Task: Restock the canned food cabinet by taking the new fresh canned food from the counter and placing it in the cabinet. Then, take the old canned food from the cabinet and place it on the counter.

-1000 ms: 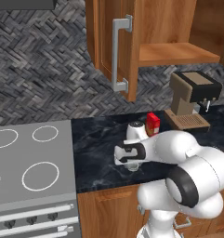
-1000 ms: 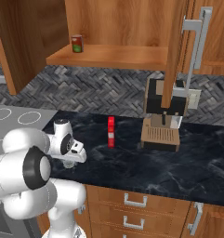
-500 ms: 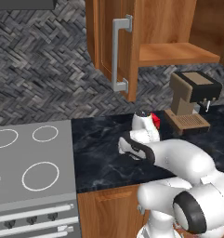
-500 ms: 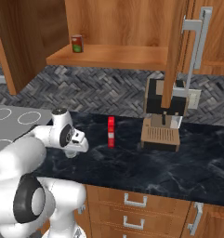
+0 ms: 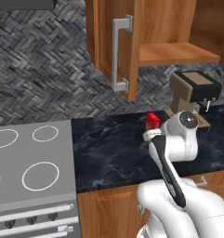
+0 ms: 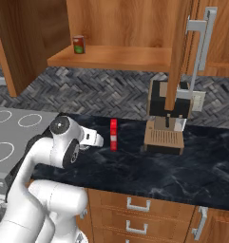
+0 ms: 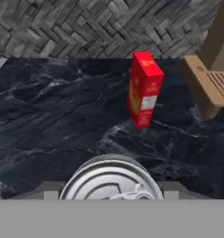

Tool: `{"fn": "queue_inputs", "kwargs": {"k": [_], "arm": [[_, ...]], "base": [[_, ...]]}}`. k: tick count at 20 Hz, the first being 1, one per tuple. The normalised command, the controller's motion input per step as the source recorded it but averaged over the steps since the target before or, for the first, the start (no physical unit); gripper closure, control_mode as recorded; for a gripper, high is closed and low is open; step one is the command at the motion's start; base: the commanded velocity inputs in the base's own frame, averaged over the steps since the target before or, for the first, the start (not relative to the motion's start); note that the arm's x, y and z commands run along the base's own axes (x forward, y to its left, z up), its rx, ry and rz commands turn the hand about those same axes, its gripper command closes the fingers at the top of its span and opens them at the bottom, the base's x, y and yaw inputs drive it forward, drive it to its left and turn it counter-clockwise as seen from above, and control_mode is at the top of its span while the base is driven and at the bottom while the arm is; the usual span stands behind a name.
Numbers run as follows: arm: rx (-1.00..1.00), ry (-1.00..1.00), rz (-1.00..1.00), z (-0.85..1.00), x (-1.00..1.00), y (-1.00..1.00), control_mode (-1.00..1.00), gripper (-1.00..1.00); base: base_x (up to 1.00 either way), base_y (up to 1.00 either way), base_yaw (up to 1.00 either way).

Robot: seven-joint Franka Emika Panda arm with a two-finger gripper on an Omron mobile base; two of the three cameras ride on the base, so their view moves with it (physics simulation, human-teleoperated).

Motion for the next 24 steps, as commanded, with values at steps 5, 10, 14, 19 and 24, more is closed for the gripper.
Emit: {"fn": "queue_inputs", "kwargs": {"k": [5, 10, 14, 19, 24], "arm": [[0.02, -0.51, 0.09, 1.0, -0.25, -0.62, -1.0, 1.0], [0.04, -0.34, 0.11, 1.0, 0.0, -0.32, -1.0, 1.0], [0.04, -0.14, 0.06, 1.0, 0.0, -0.14, -1.0, 1.0], [0.02, 0.06, 0.04, 1.0, 0.02, 0.0, -1.0, 1.0], [0.04, 0.29, 0.02, 1.0, 0.06, -0.09, -1.0, 1.0]], "base": [[0.0, 0.0, 0.0], [0.0, 0.0, 0.0], [0.0, 0.0, 0.0], [0.0, 0.0, 0.0], [0.0, 0.0, 0.0]]}}
